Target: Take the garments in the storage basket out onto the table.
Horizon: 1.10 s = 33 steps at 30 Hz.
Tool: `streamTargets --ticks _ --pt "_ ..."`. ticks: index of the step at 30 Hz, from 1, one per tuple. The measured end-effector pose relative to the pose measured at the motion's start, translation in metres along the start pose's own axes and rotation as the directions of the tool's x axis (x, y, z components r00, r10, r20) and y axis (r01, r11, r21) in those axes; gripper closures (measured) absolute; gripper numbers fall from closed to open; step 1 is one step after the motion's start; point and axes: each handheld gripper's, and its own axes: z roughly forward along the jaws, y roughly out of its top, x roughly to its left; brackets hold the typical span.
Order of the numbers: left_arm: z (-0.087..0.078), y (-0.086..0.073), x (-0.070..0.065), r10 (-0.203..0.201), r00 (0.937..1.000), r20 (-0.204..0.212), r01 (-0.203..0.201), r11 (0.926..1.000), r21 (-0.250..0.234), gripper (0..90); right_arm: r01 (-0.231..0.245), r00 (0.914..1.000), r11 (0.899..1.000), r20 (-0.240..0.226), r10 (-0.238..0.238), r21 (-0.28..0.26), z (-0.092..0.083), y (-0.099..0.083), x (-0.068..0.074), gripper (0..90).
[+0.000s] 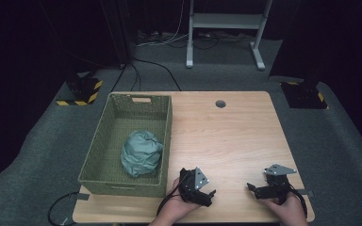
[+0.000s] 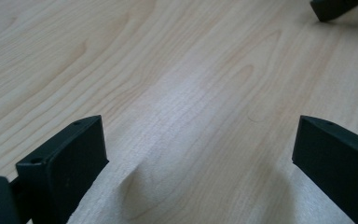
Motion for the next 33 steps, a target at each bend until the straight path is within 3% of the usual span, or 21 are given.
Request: streamTargets --ticks 5,9,17,21,28,31,33 --pt "0.0029 0.0013 -0.0058 0.057 0.9983 -0.007 -0.057 0.9976 0.039 2.6 -0.006 1.0000 1.000 0.001 0.006 -0.001 0.0001 0.0001 0.0002 0.0" --pt "0.0031 0.0011 -0.0082 0.082 0.9966 -0.012 -0.082 0.9959 0.040 2.3 -0.006 1.0000 1.000 -0.003 0.006 -0.002 0.0003 0.0004 0.0000 0.1" --pt "0.0031 0.0012 -0.0058 0.059 0.9981 -0.015 -0.059 0.9973 0.043 2.0 -0.007 1.0000 1.000 -0.004 0.007 -0.003 0.0002 0.0003 0.0003 0.1" --pt "0.0042 0.0019 -0.0046 0.037 0.9983 -0.046 -0.034 0.9980 0.053 2.9 -0.022 0.9997 1.000 -0.009 0.021 -0.007 -0.0004 -0.0001 -0.0005 0.1" --pt "0.0038 0.0015 -0.0028 0.024 0.9992 -0.033 -0.023 0.9986 0.049 2.8 -0.010 0.9999 1.000 0.003 0.010 -0.002 0.0002 0.0002 0.0011 0.0" --pt "0.0033 0.0018 -0.0021 0.030 0.9995 -0.004 -0.030 0.9984 0.048 3.9 -0.010 0.9999 1.000 0.003 0.010 -0.002 0.0002 0.0002 0.0010 0.0" --pt "0.0021 0.0023 -0.0014 0.014 0.9999 0.003 -0.014 0.9993 0.034 4.7 -0.011 0.9999 1.000 0.002 0.011 -0.002 0.0002 0.0002 0.0010 0.0"
